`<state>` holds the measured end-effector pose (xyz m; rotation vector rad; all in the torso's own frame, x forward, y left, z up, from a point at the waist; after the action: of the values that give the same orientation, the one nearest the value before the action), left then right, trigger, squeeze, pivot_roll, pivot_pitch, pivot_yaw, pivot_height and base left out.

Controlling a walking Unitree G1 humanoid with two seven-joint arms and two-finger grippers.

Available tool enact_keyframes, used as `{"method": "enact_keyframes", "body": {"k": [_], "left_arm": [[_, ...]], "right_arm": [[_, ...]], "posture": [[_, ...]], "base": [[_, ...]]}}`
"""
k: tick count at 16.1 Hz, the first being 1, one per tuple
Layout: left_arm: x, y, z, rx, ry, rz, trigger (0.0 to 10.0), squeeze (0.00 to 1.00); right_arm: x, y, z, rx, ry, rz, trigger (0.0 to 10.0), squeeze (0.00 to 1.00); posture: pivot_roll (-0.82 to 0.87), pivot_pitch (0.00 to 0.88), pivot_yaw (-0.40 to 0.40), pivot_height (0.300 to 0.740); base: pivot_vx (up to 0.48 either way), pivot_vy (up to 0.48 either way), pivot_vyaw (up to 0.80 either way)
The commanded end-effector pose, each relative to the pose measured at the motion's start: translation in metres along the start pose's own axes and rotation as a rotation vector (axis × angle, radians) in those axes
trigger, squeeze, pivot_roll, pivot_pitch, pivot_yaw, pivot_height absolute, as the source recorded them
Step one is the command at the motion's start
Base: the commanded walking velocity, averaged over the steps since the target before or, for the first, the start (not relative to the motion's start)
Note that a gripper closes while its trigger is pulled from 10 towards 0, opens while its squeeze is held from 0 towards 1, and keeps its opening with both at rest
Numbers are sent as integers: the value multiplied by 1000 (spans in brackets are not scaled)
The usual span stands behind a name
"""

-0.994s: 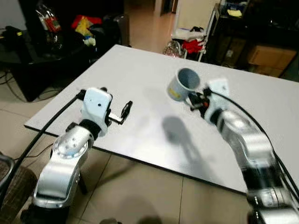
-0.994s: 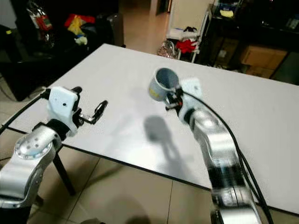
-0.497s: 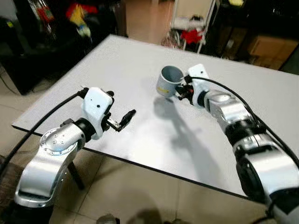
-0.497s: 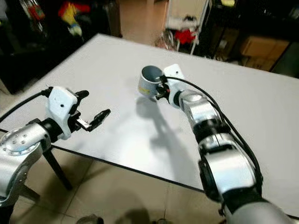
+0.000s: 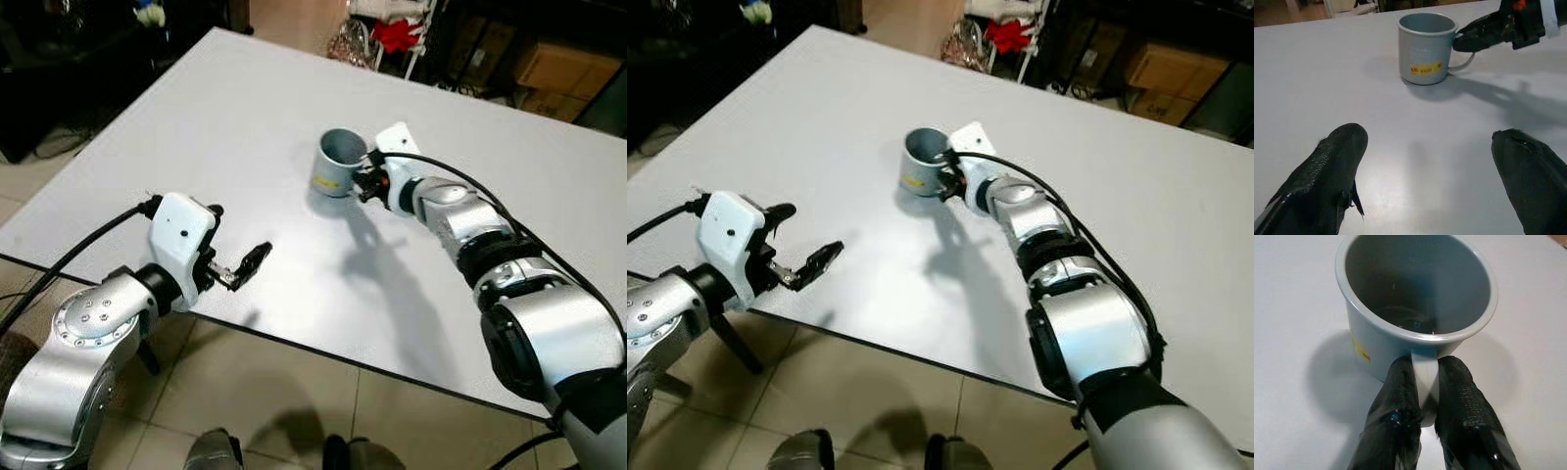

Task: Setting the table

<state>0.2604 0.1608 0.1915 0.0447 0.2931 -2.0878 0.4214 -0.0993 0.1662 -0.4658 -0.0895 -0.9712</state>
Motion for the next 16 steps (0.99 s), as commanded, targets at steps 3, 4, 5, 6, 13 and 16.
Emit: {"method": "enact_keyframes", "body": {"k": [3, 4, 5, 6, 13, 16], "left_arm": [[4, -3, 4, 2, 5, -11, 10000, 0], [6, -2, 3, 0, 6, -19, 10000, 0], [6, -1, 3, -1, 6, -21, 10000, 0], [7, 0, 3, -1, 6, -27, 10000, 0], [4, 11, -4, -36, 6, -54, 10000, 0], [4, 15, -14, -60, 21, -59, 10000, 0]], "right_arm": [[7, -3, 9, 12, -24, 6, 10000, 0], [9, -3, 5, 1, -31, -7, 10000, 0], [9, -3, 4, -3, -33, -9, 10000, 0], [9, -4, 1, -8, -34, -9, 10000, 294], [27, -13, 12, 55, -29, -18, 10000, 1000], [30, -20, 16, 110, -41, 51, 10000, 0]], "posture": [[133, 160, -146, 740], [132, 154, -143, 740], [132, 153, -142, 740], [132, 147, -139, 740], [84, 37, -73, 740], [62, 0, -50, 740]], "base": [[0, 0, 0], [0, 0, 0], [0, 0, 0], [0, 0, 0], [0, 0, 0], [0, 0, 0]]}}
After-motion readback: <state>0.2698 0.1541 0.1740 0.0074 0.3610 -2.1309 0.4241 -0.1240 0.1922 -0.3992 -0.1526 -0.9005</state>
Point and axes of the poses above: a point about 5 cm out from each wrist's last joint towards the gripper, its own y axis pointing out of the wrist towards the gripper, its own z axis along the axis of the wrist's last joint, x = y × z, the point moved 2 cm from there along y, pointing out of the wrist towards the gripper, and after that the axes turned 5 degrees about -y, right-handed, at the moved point
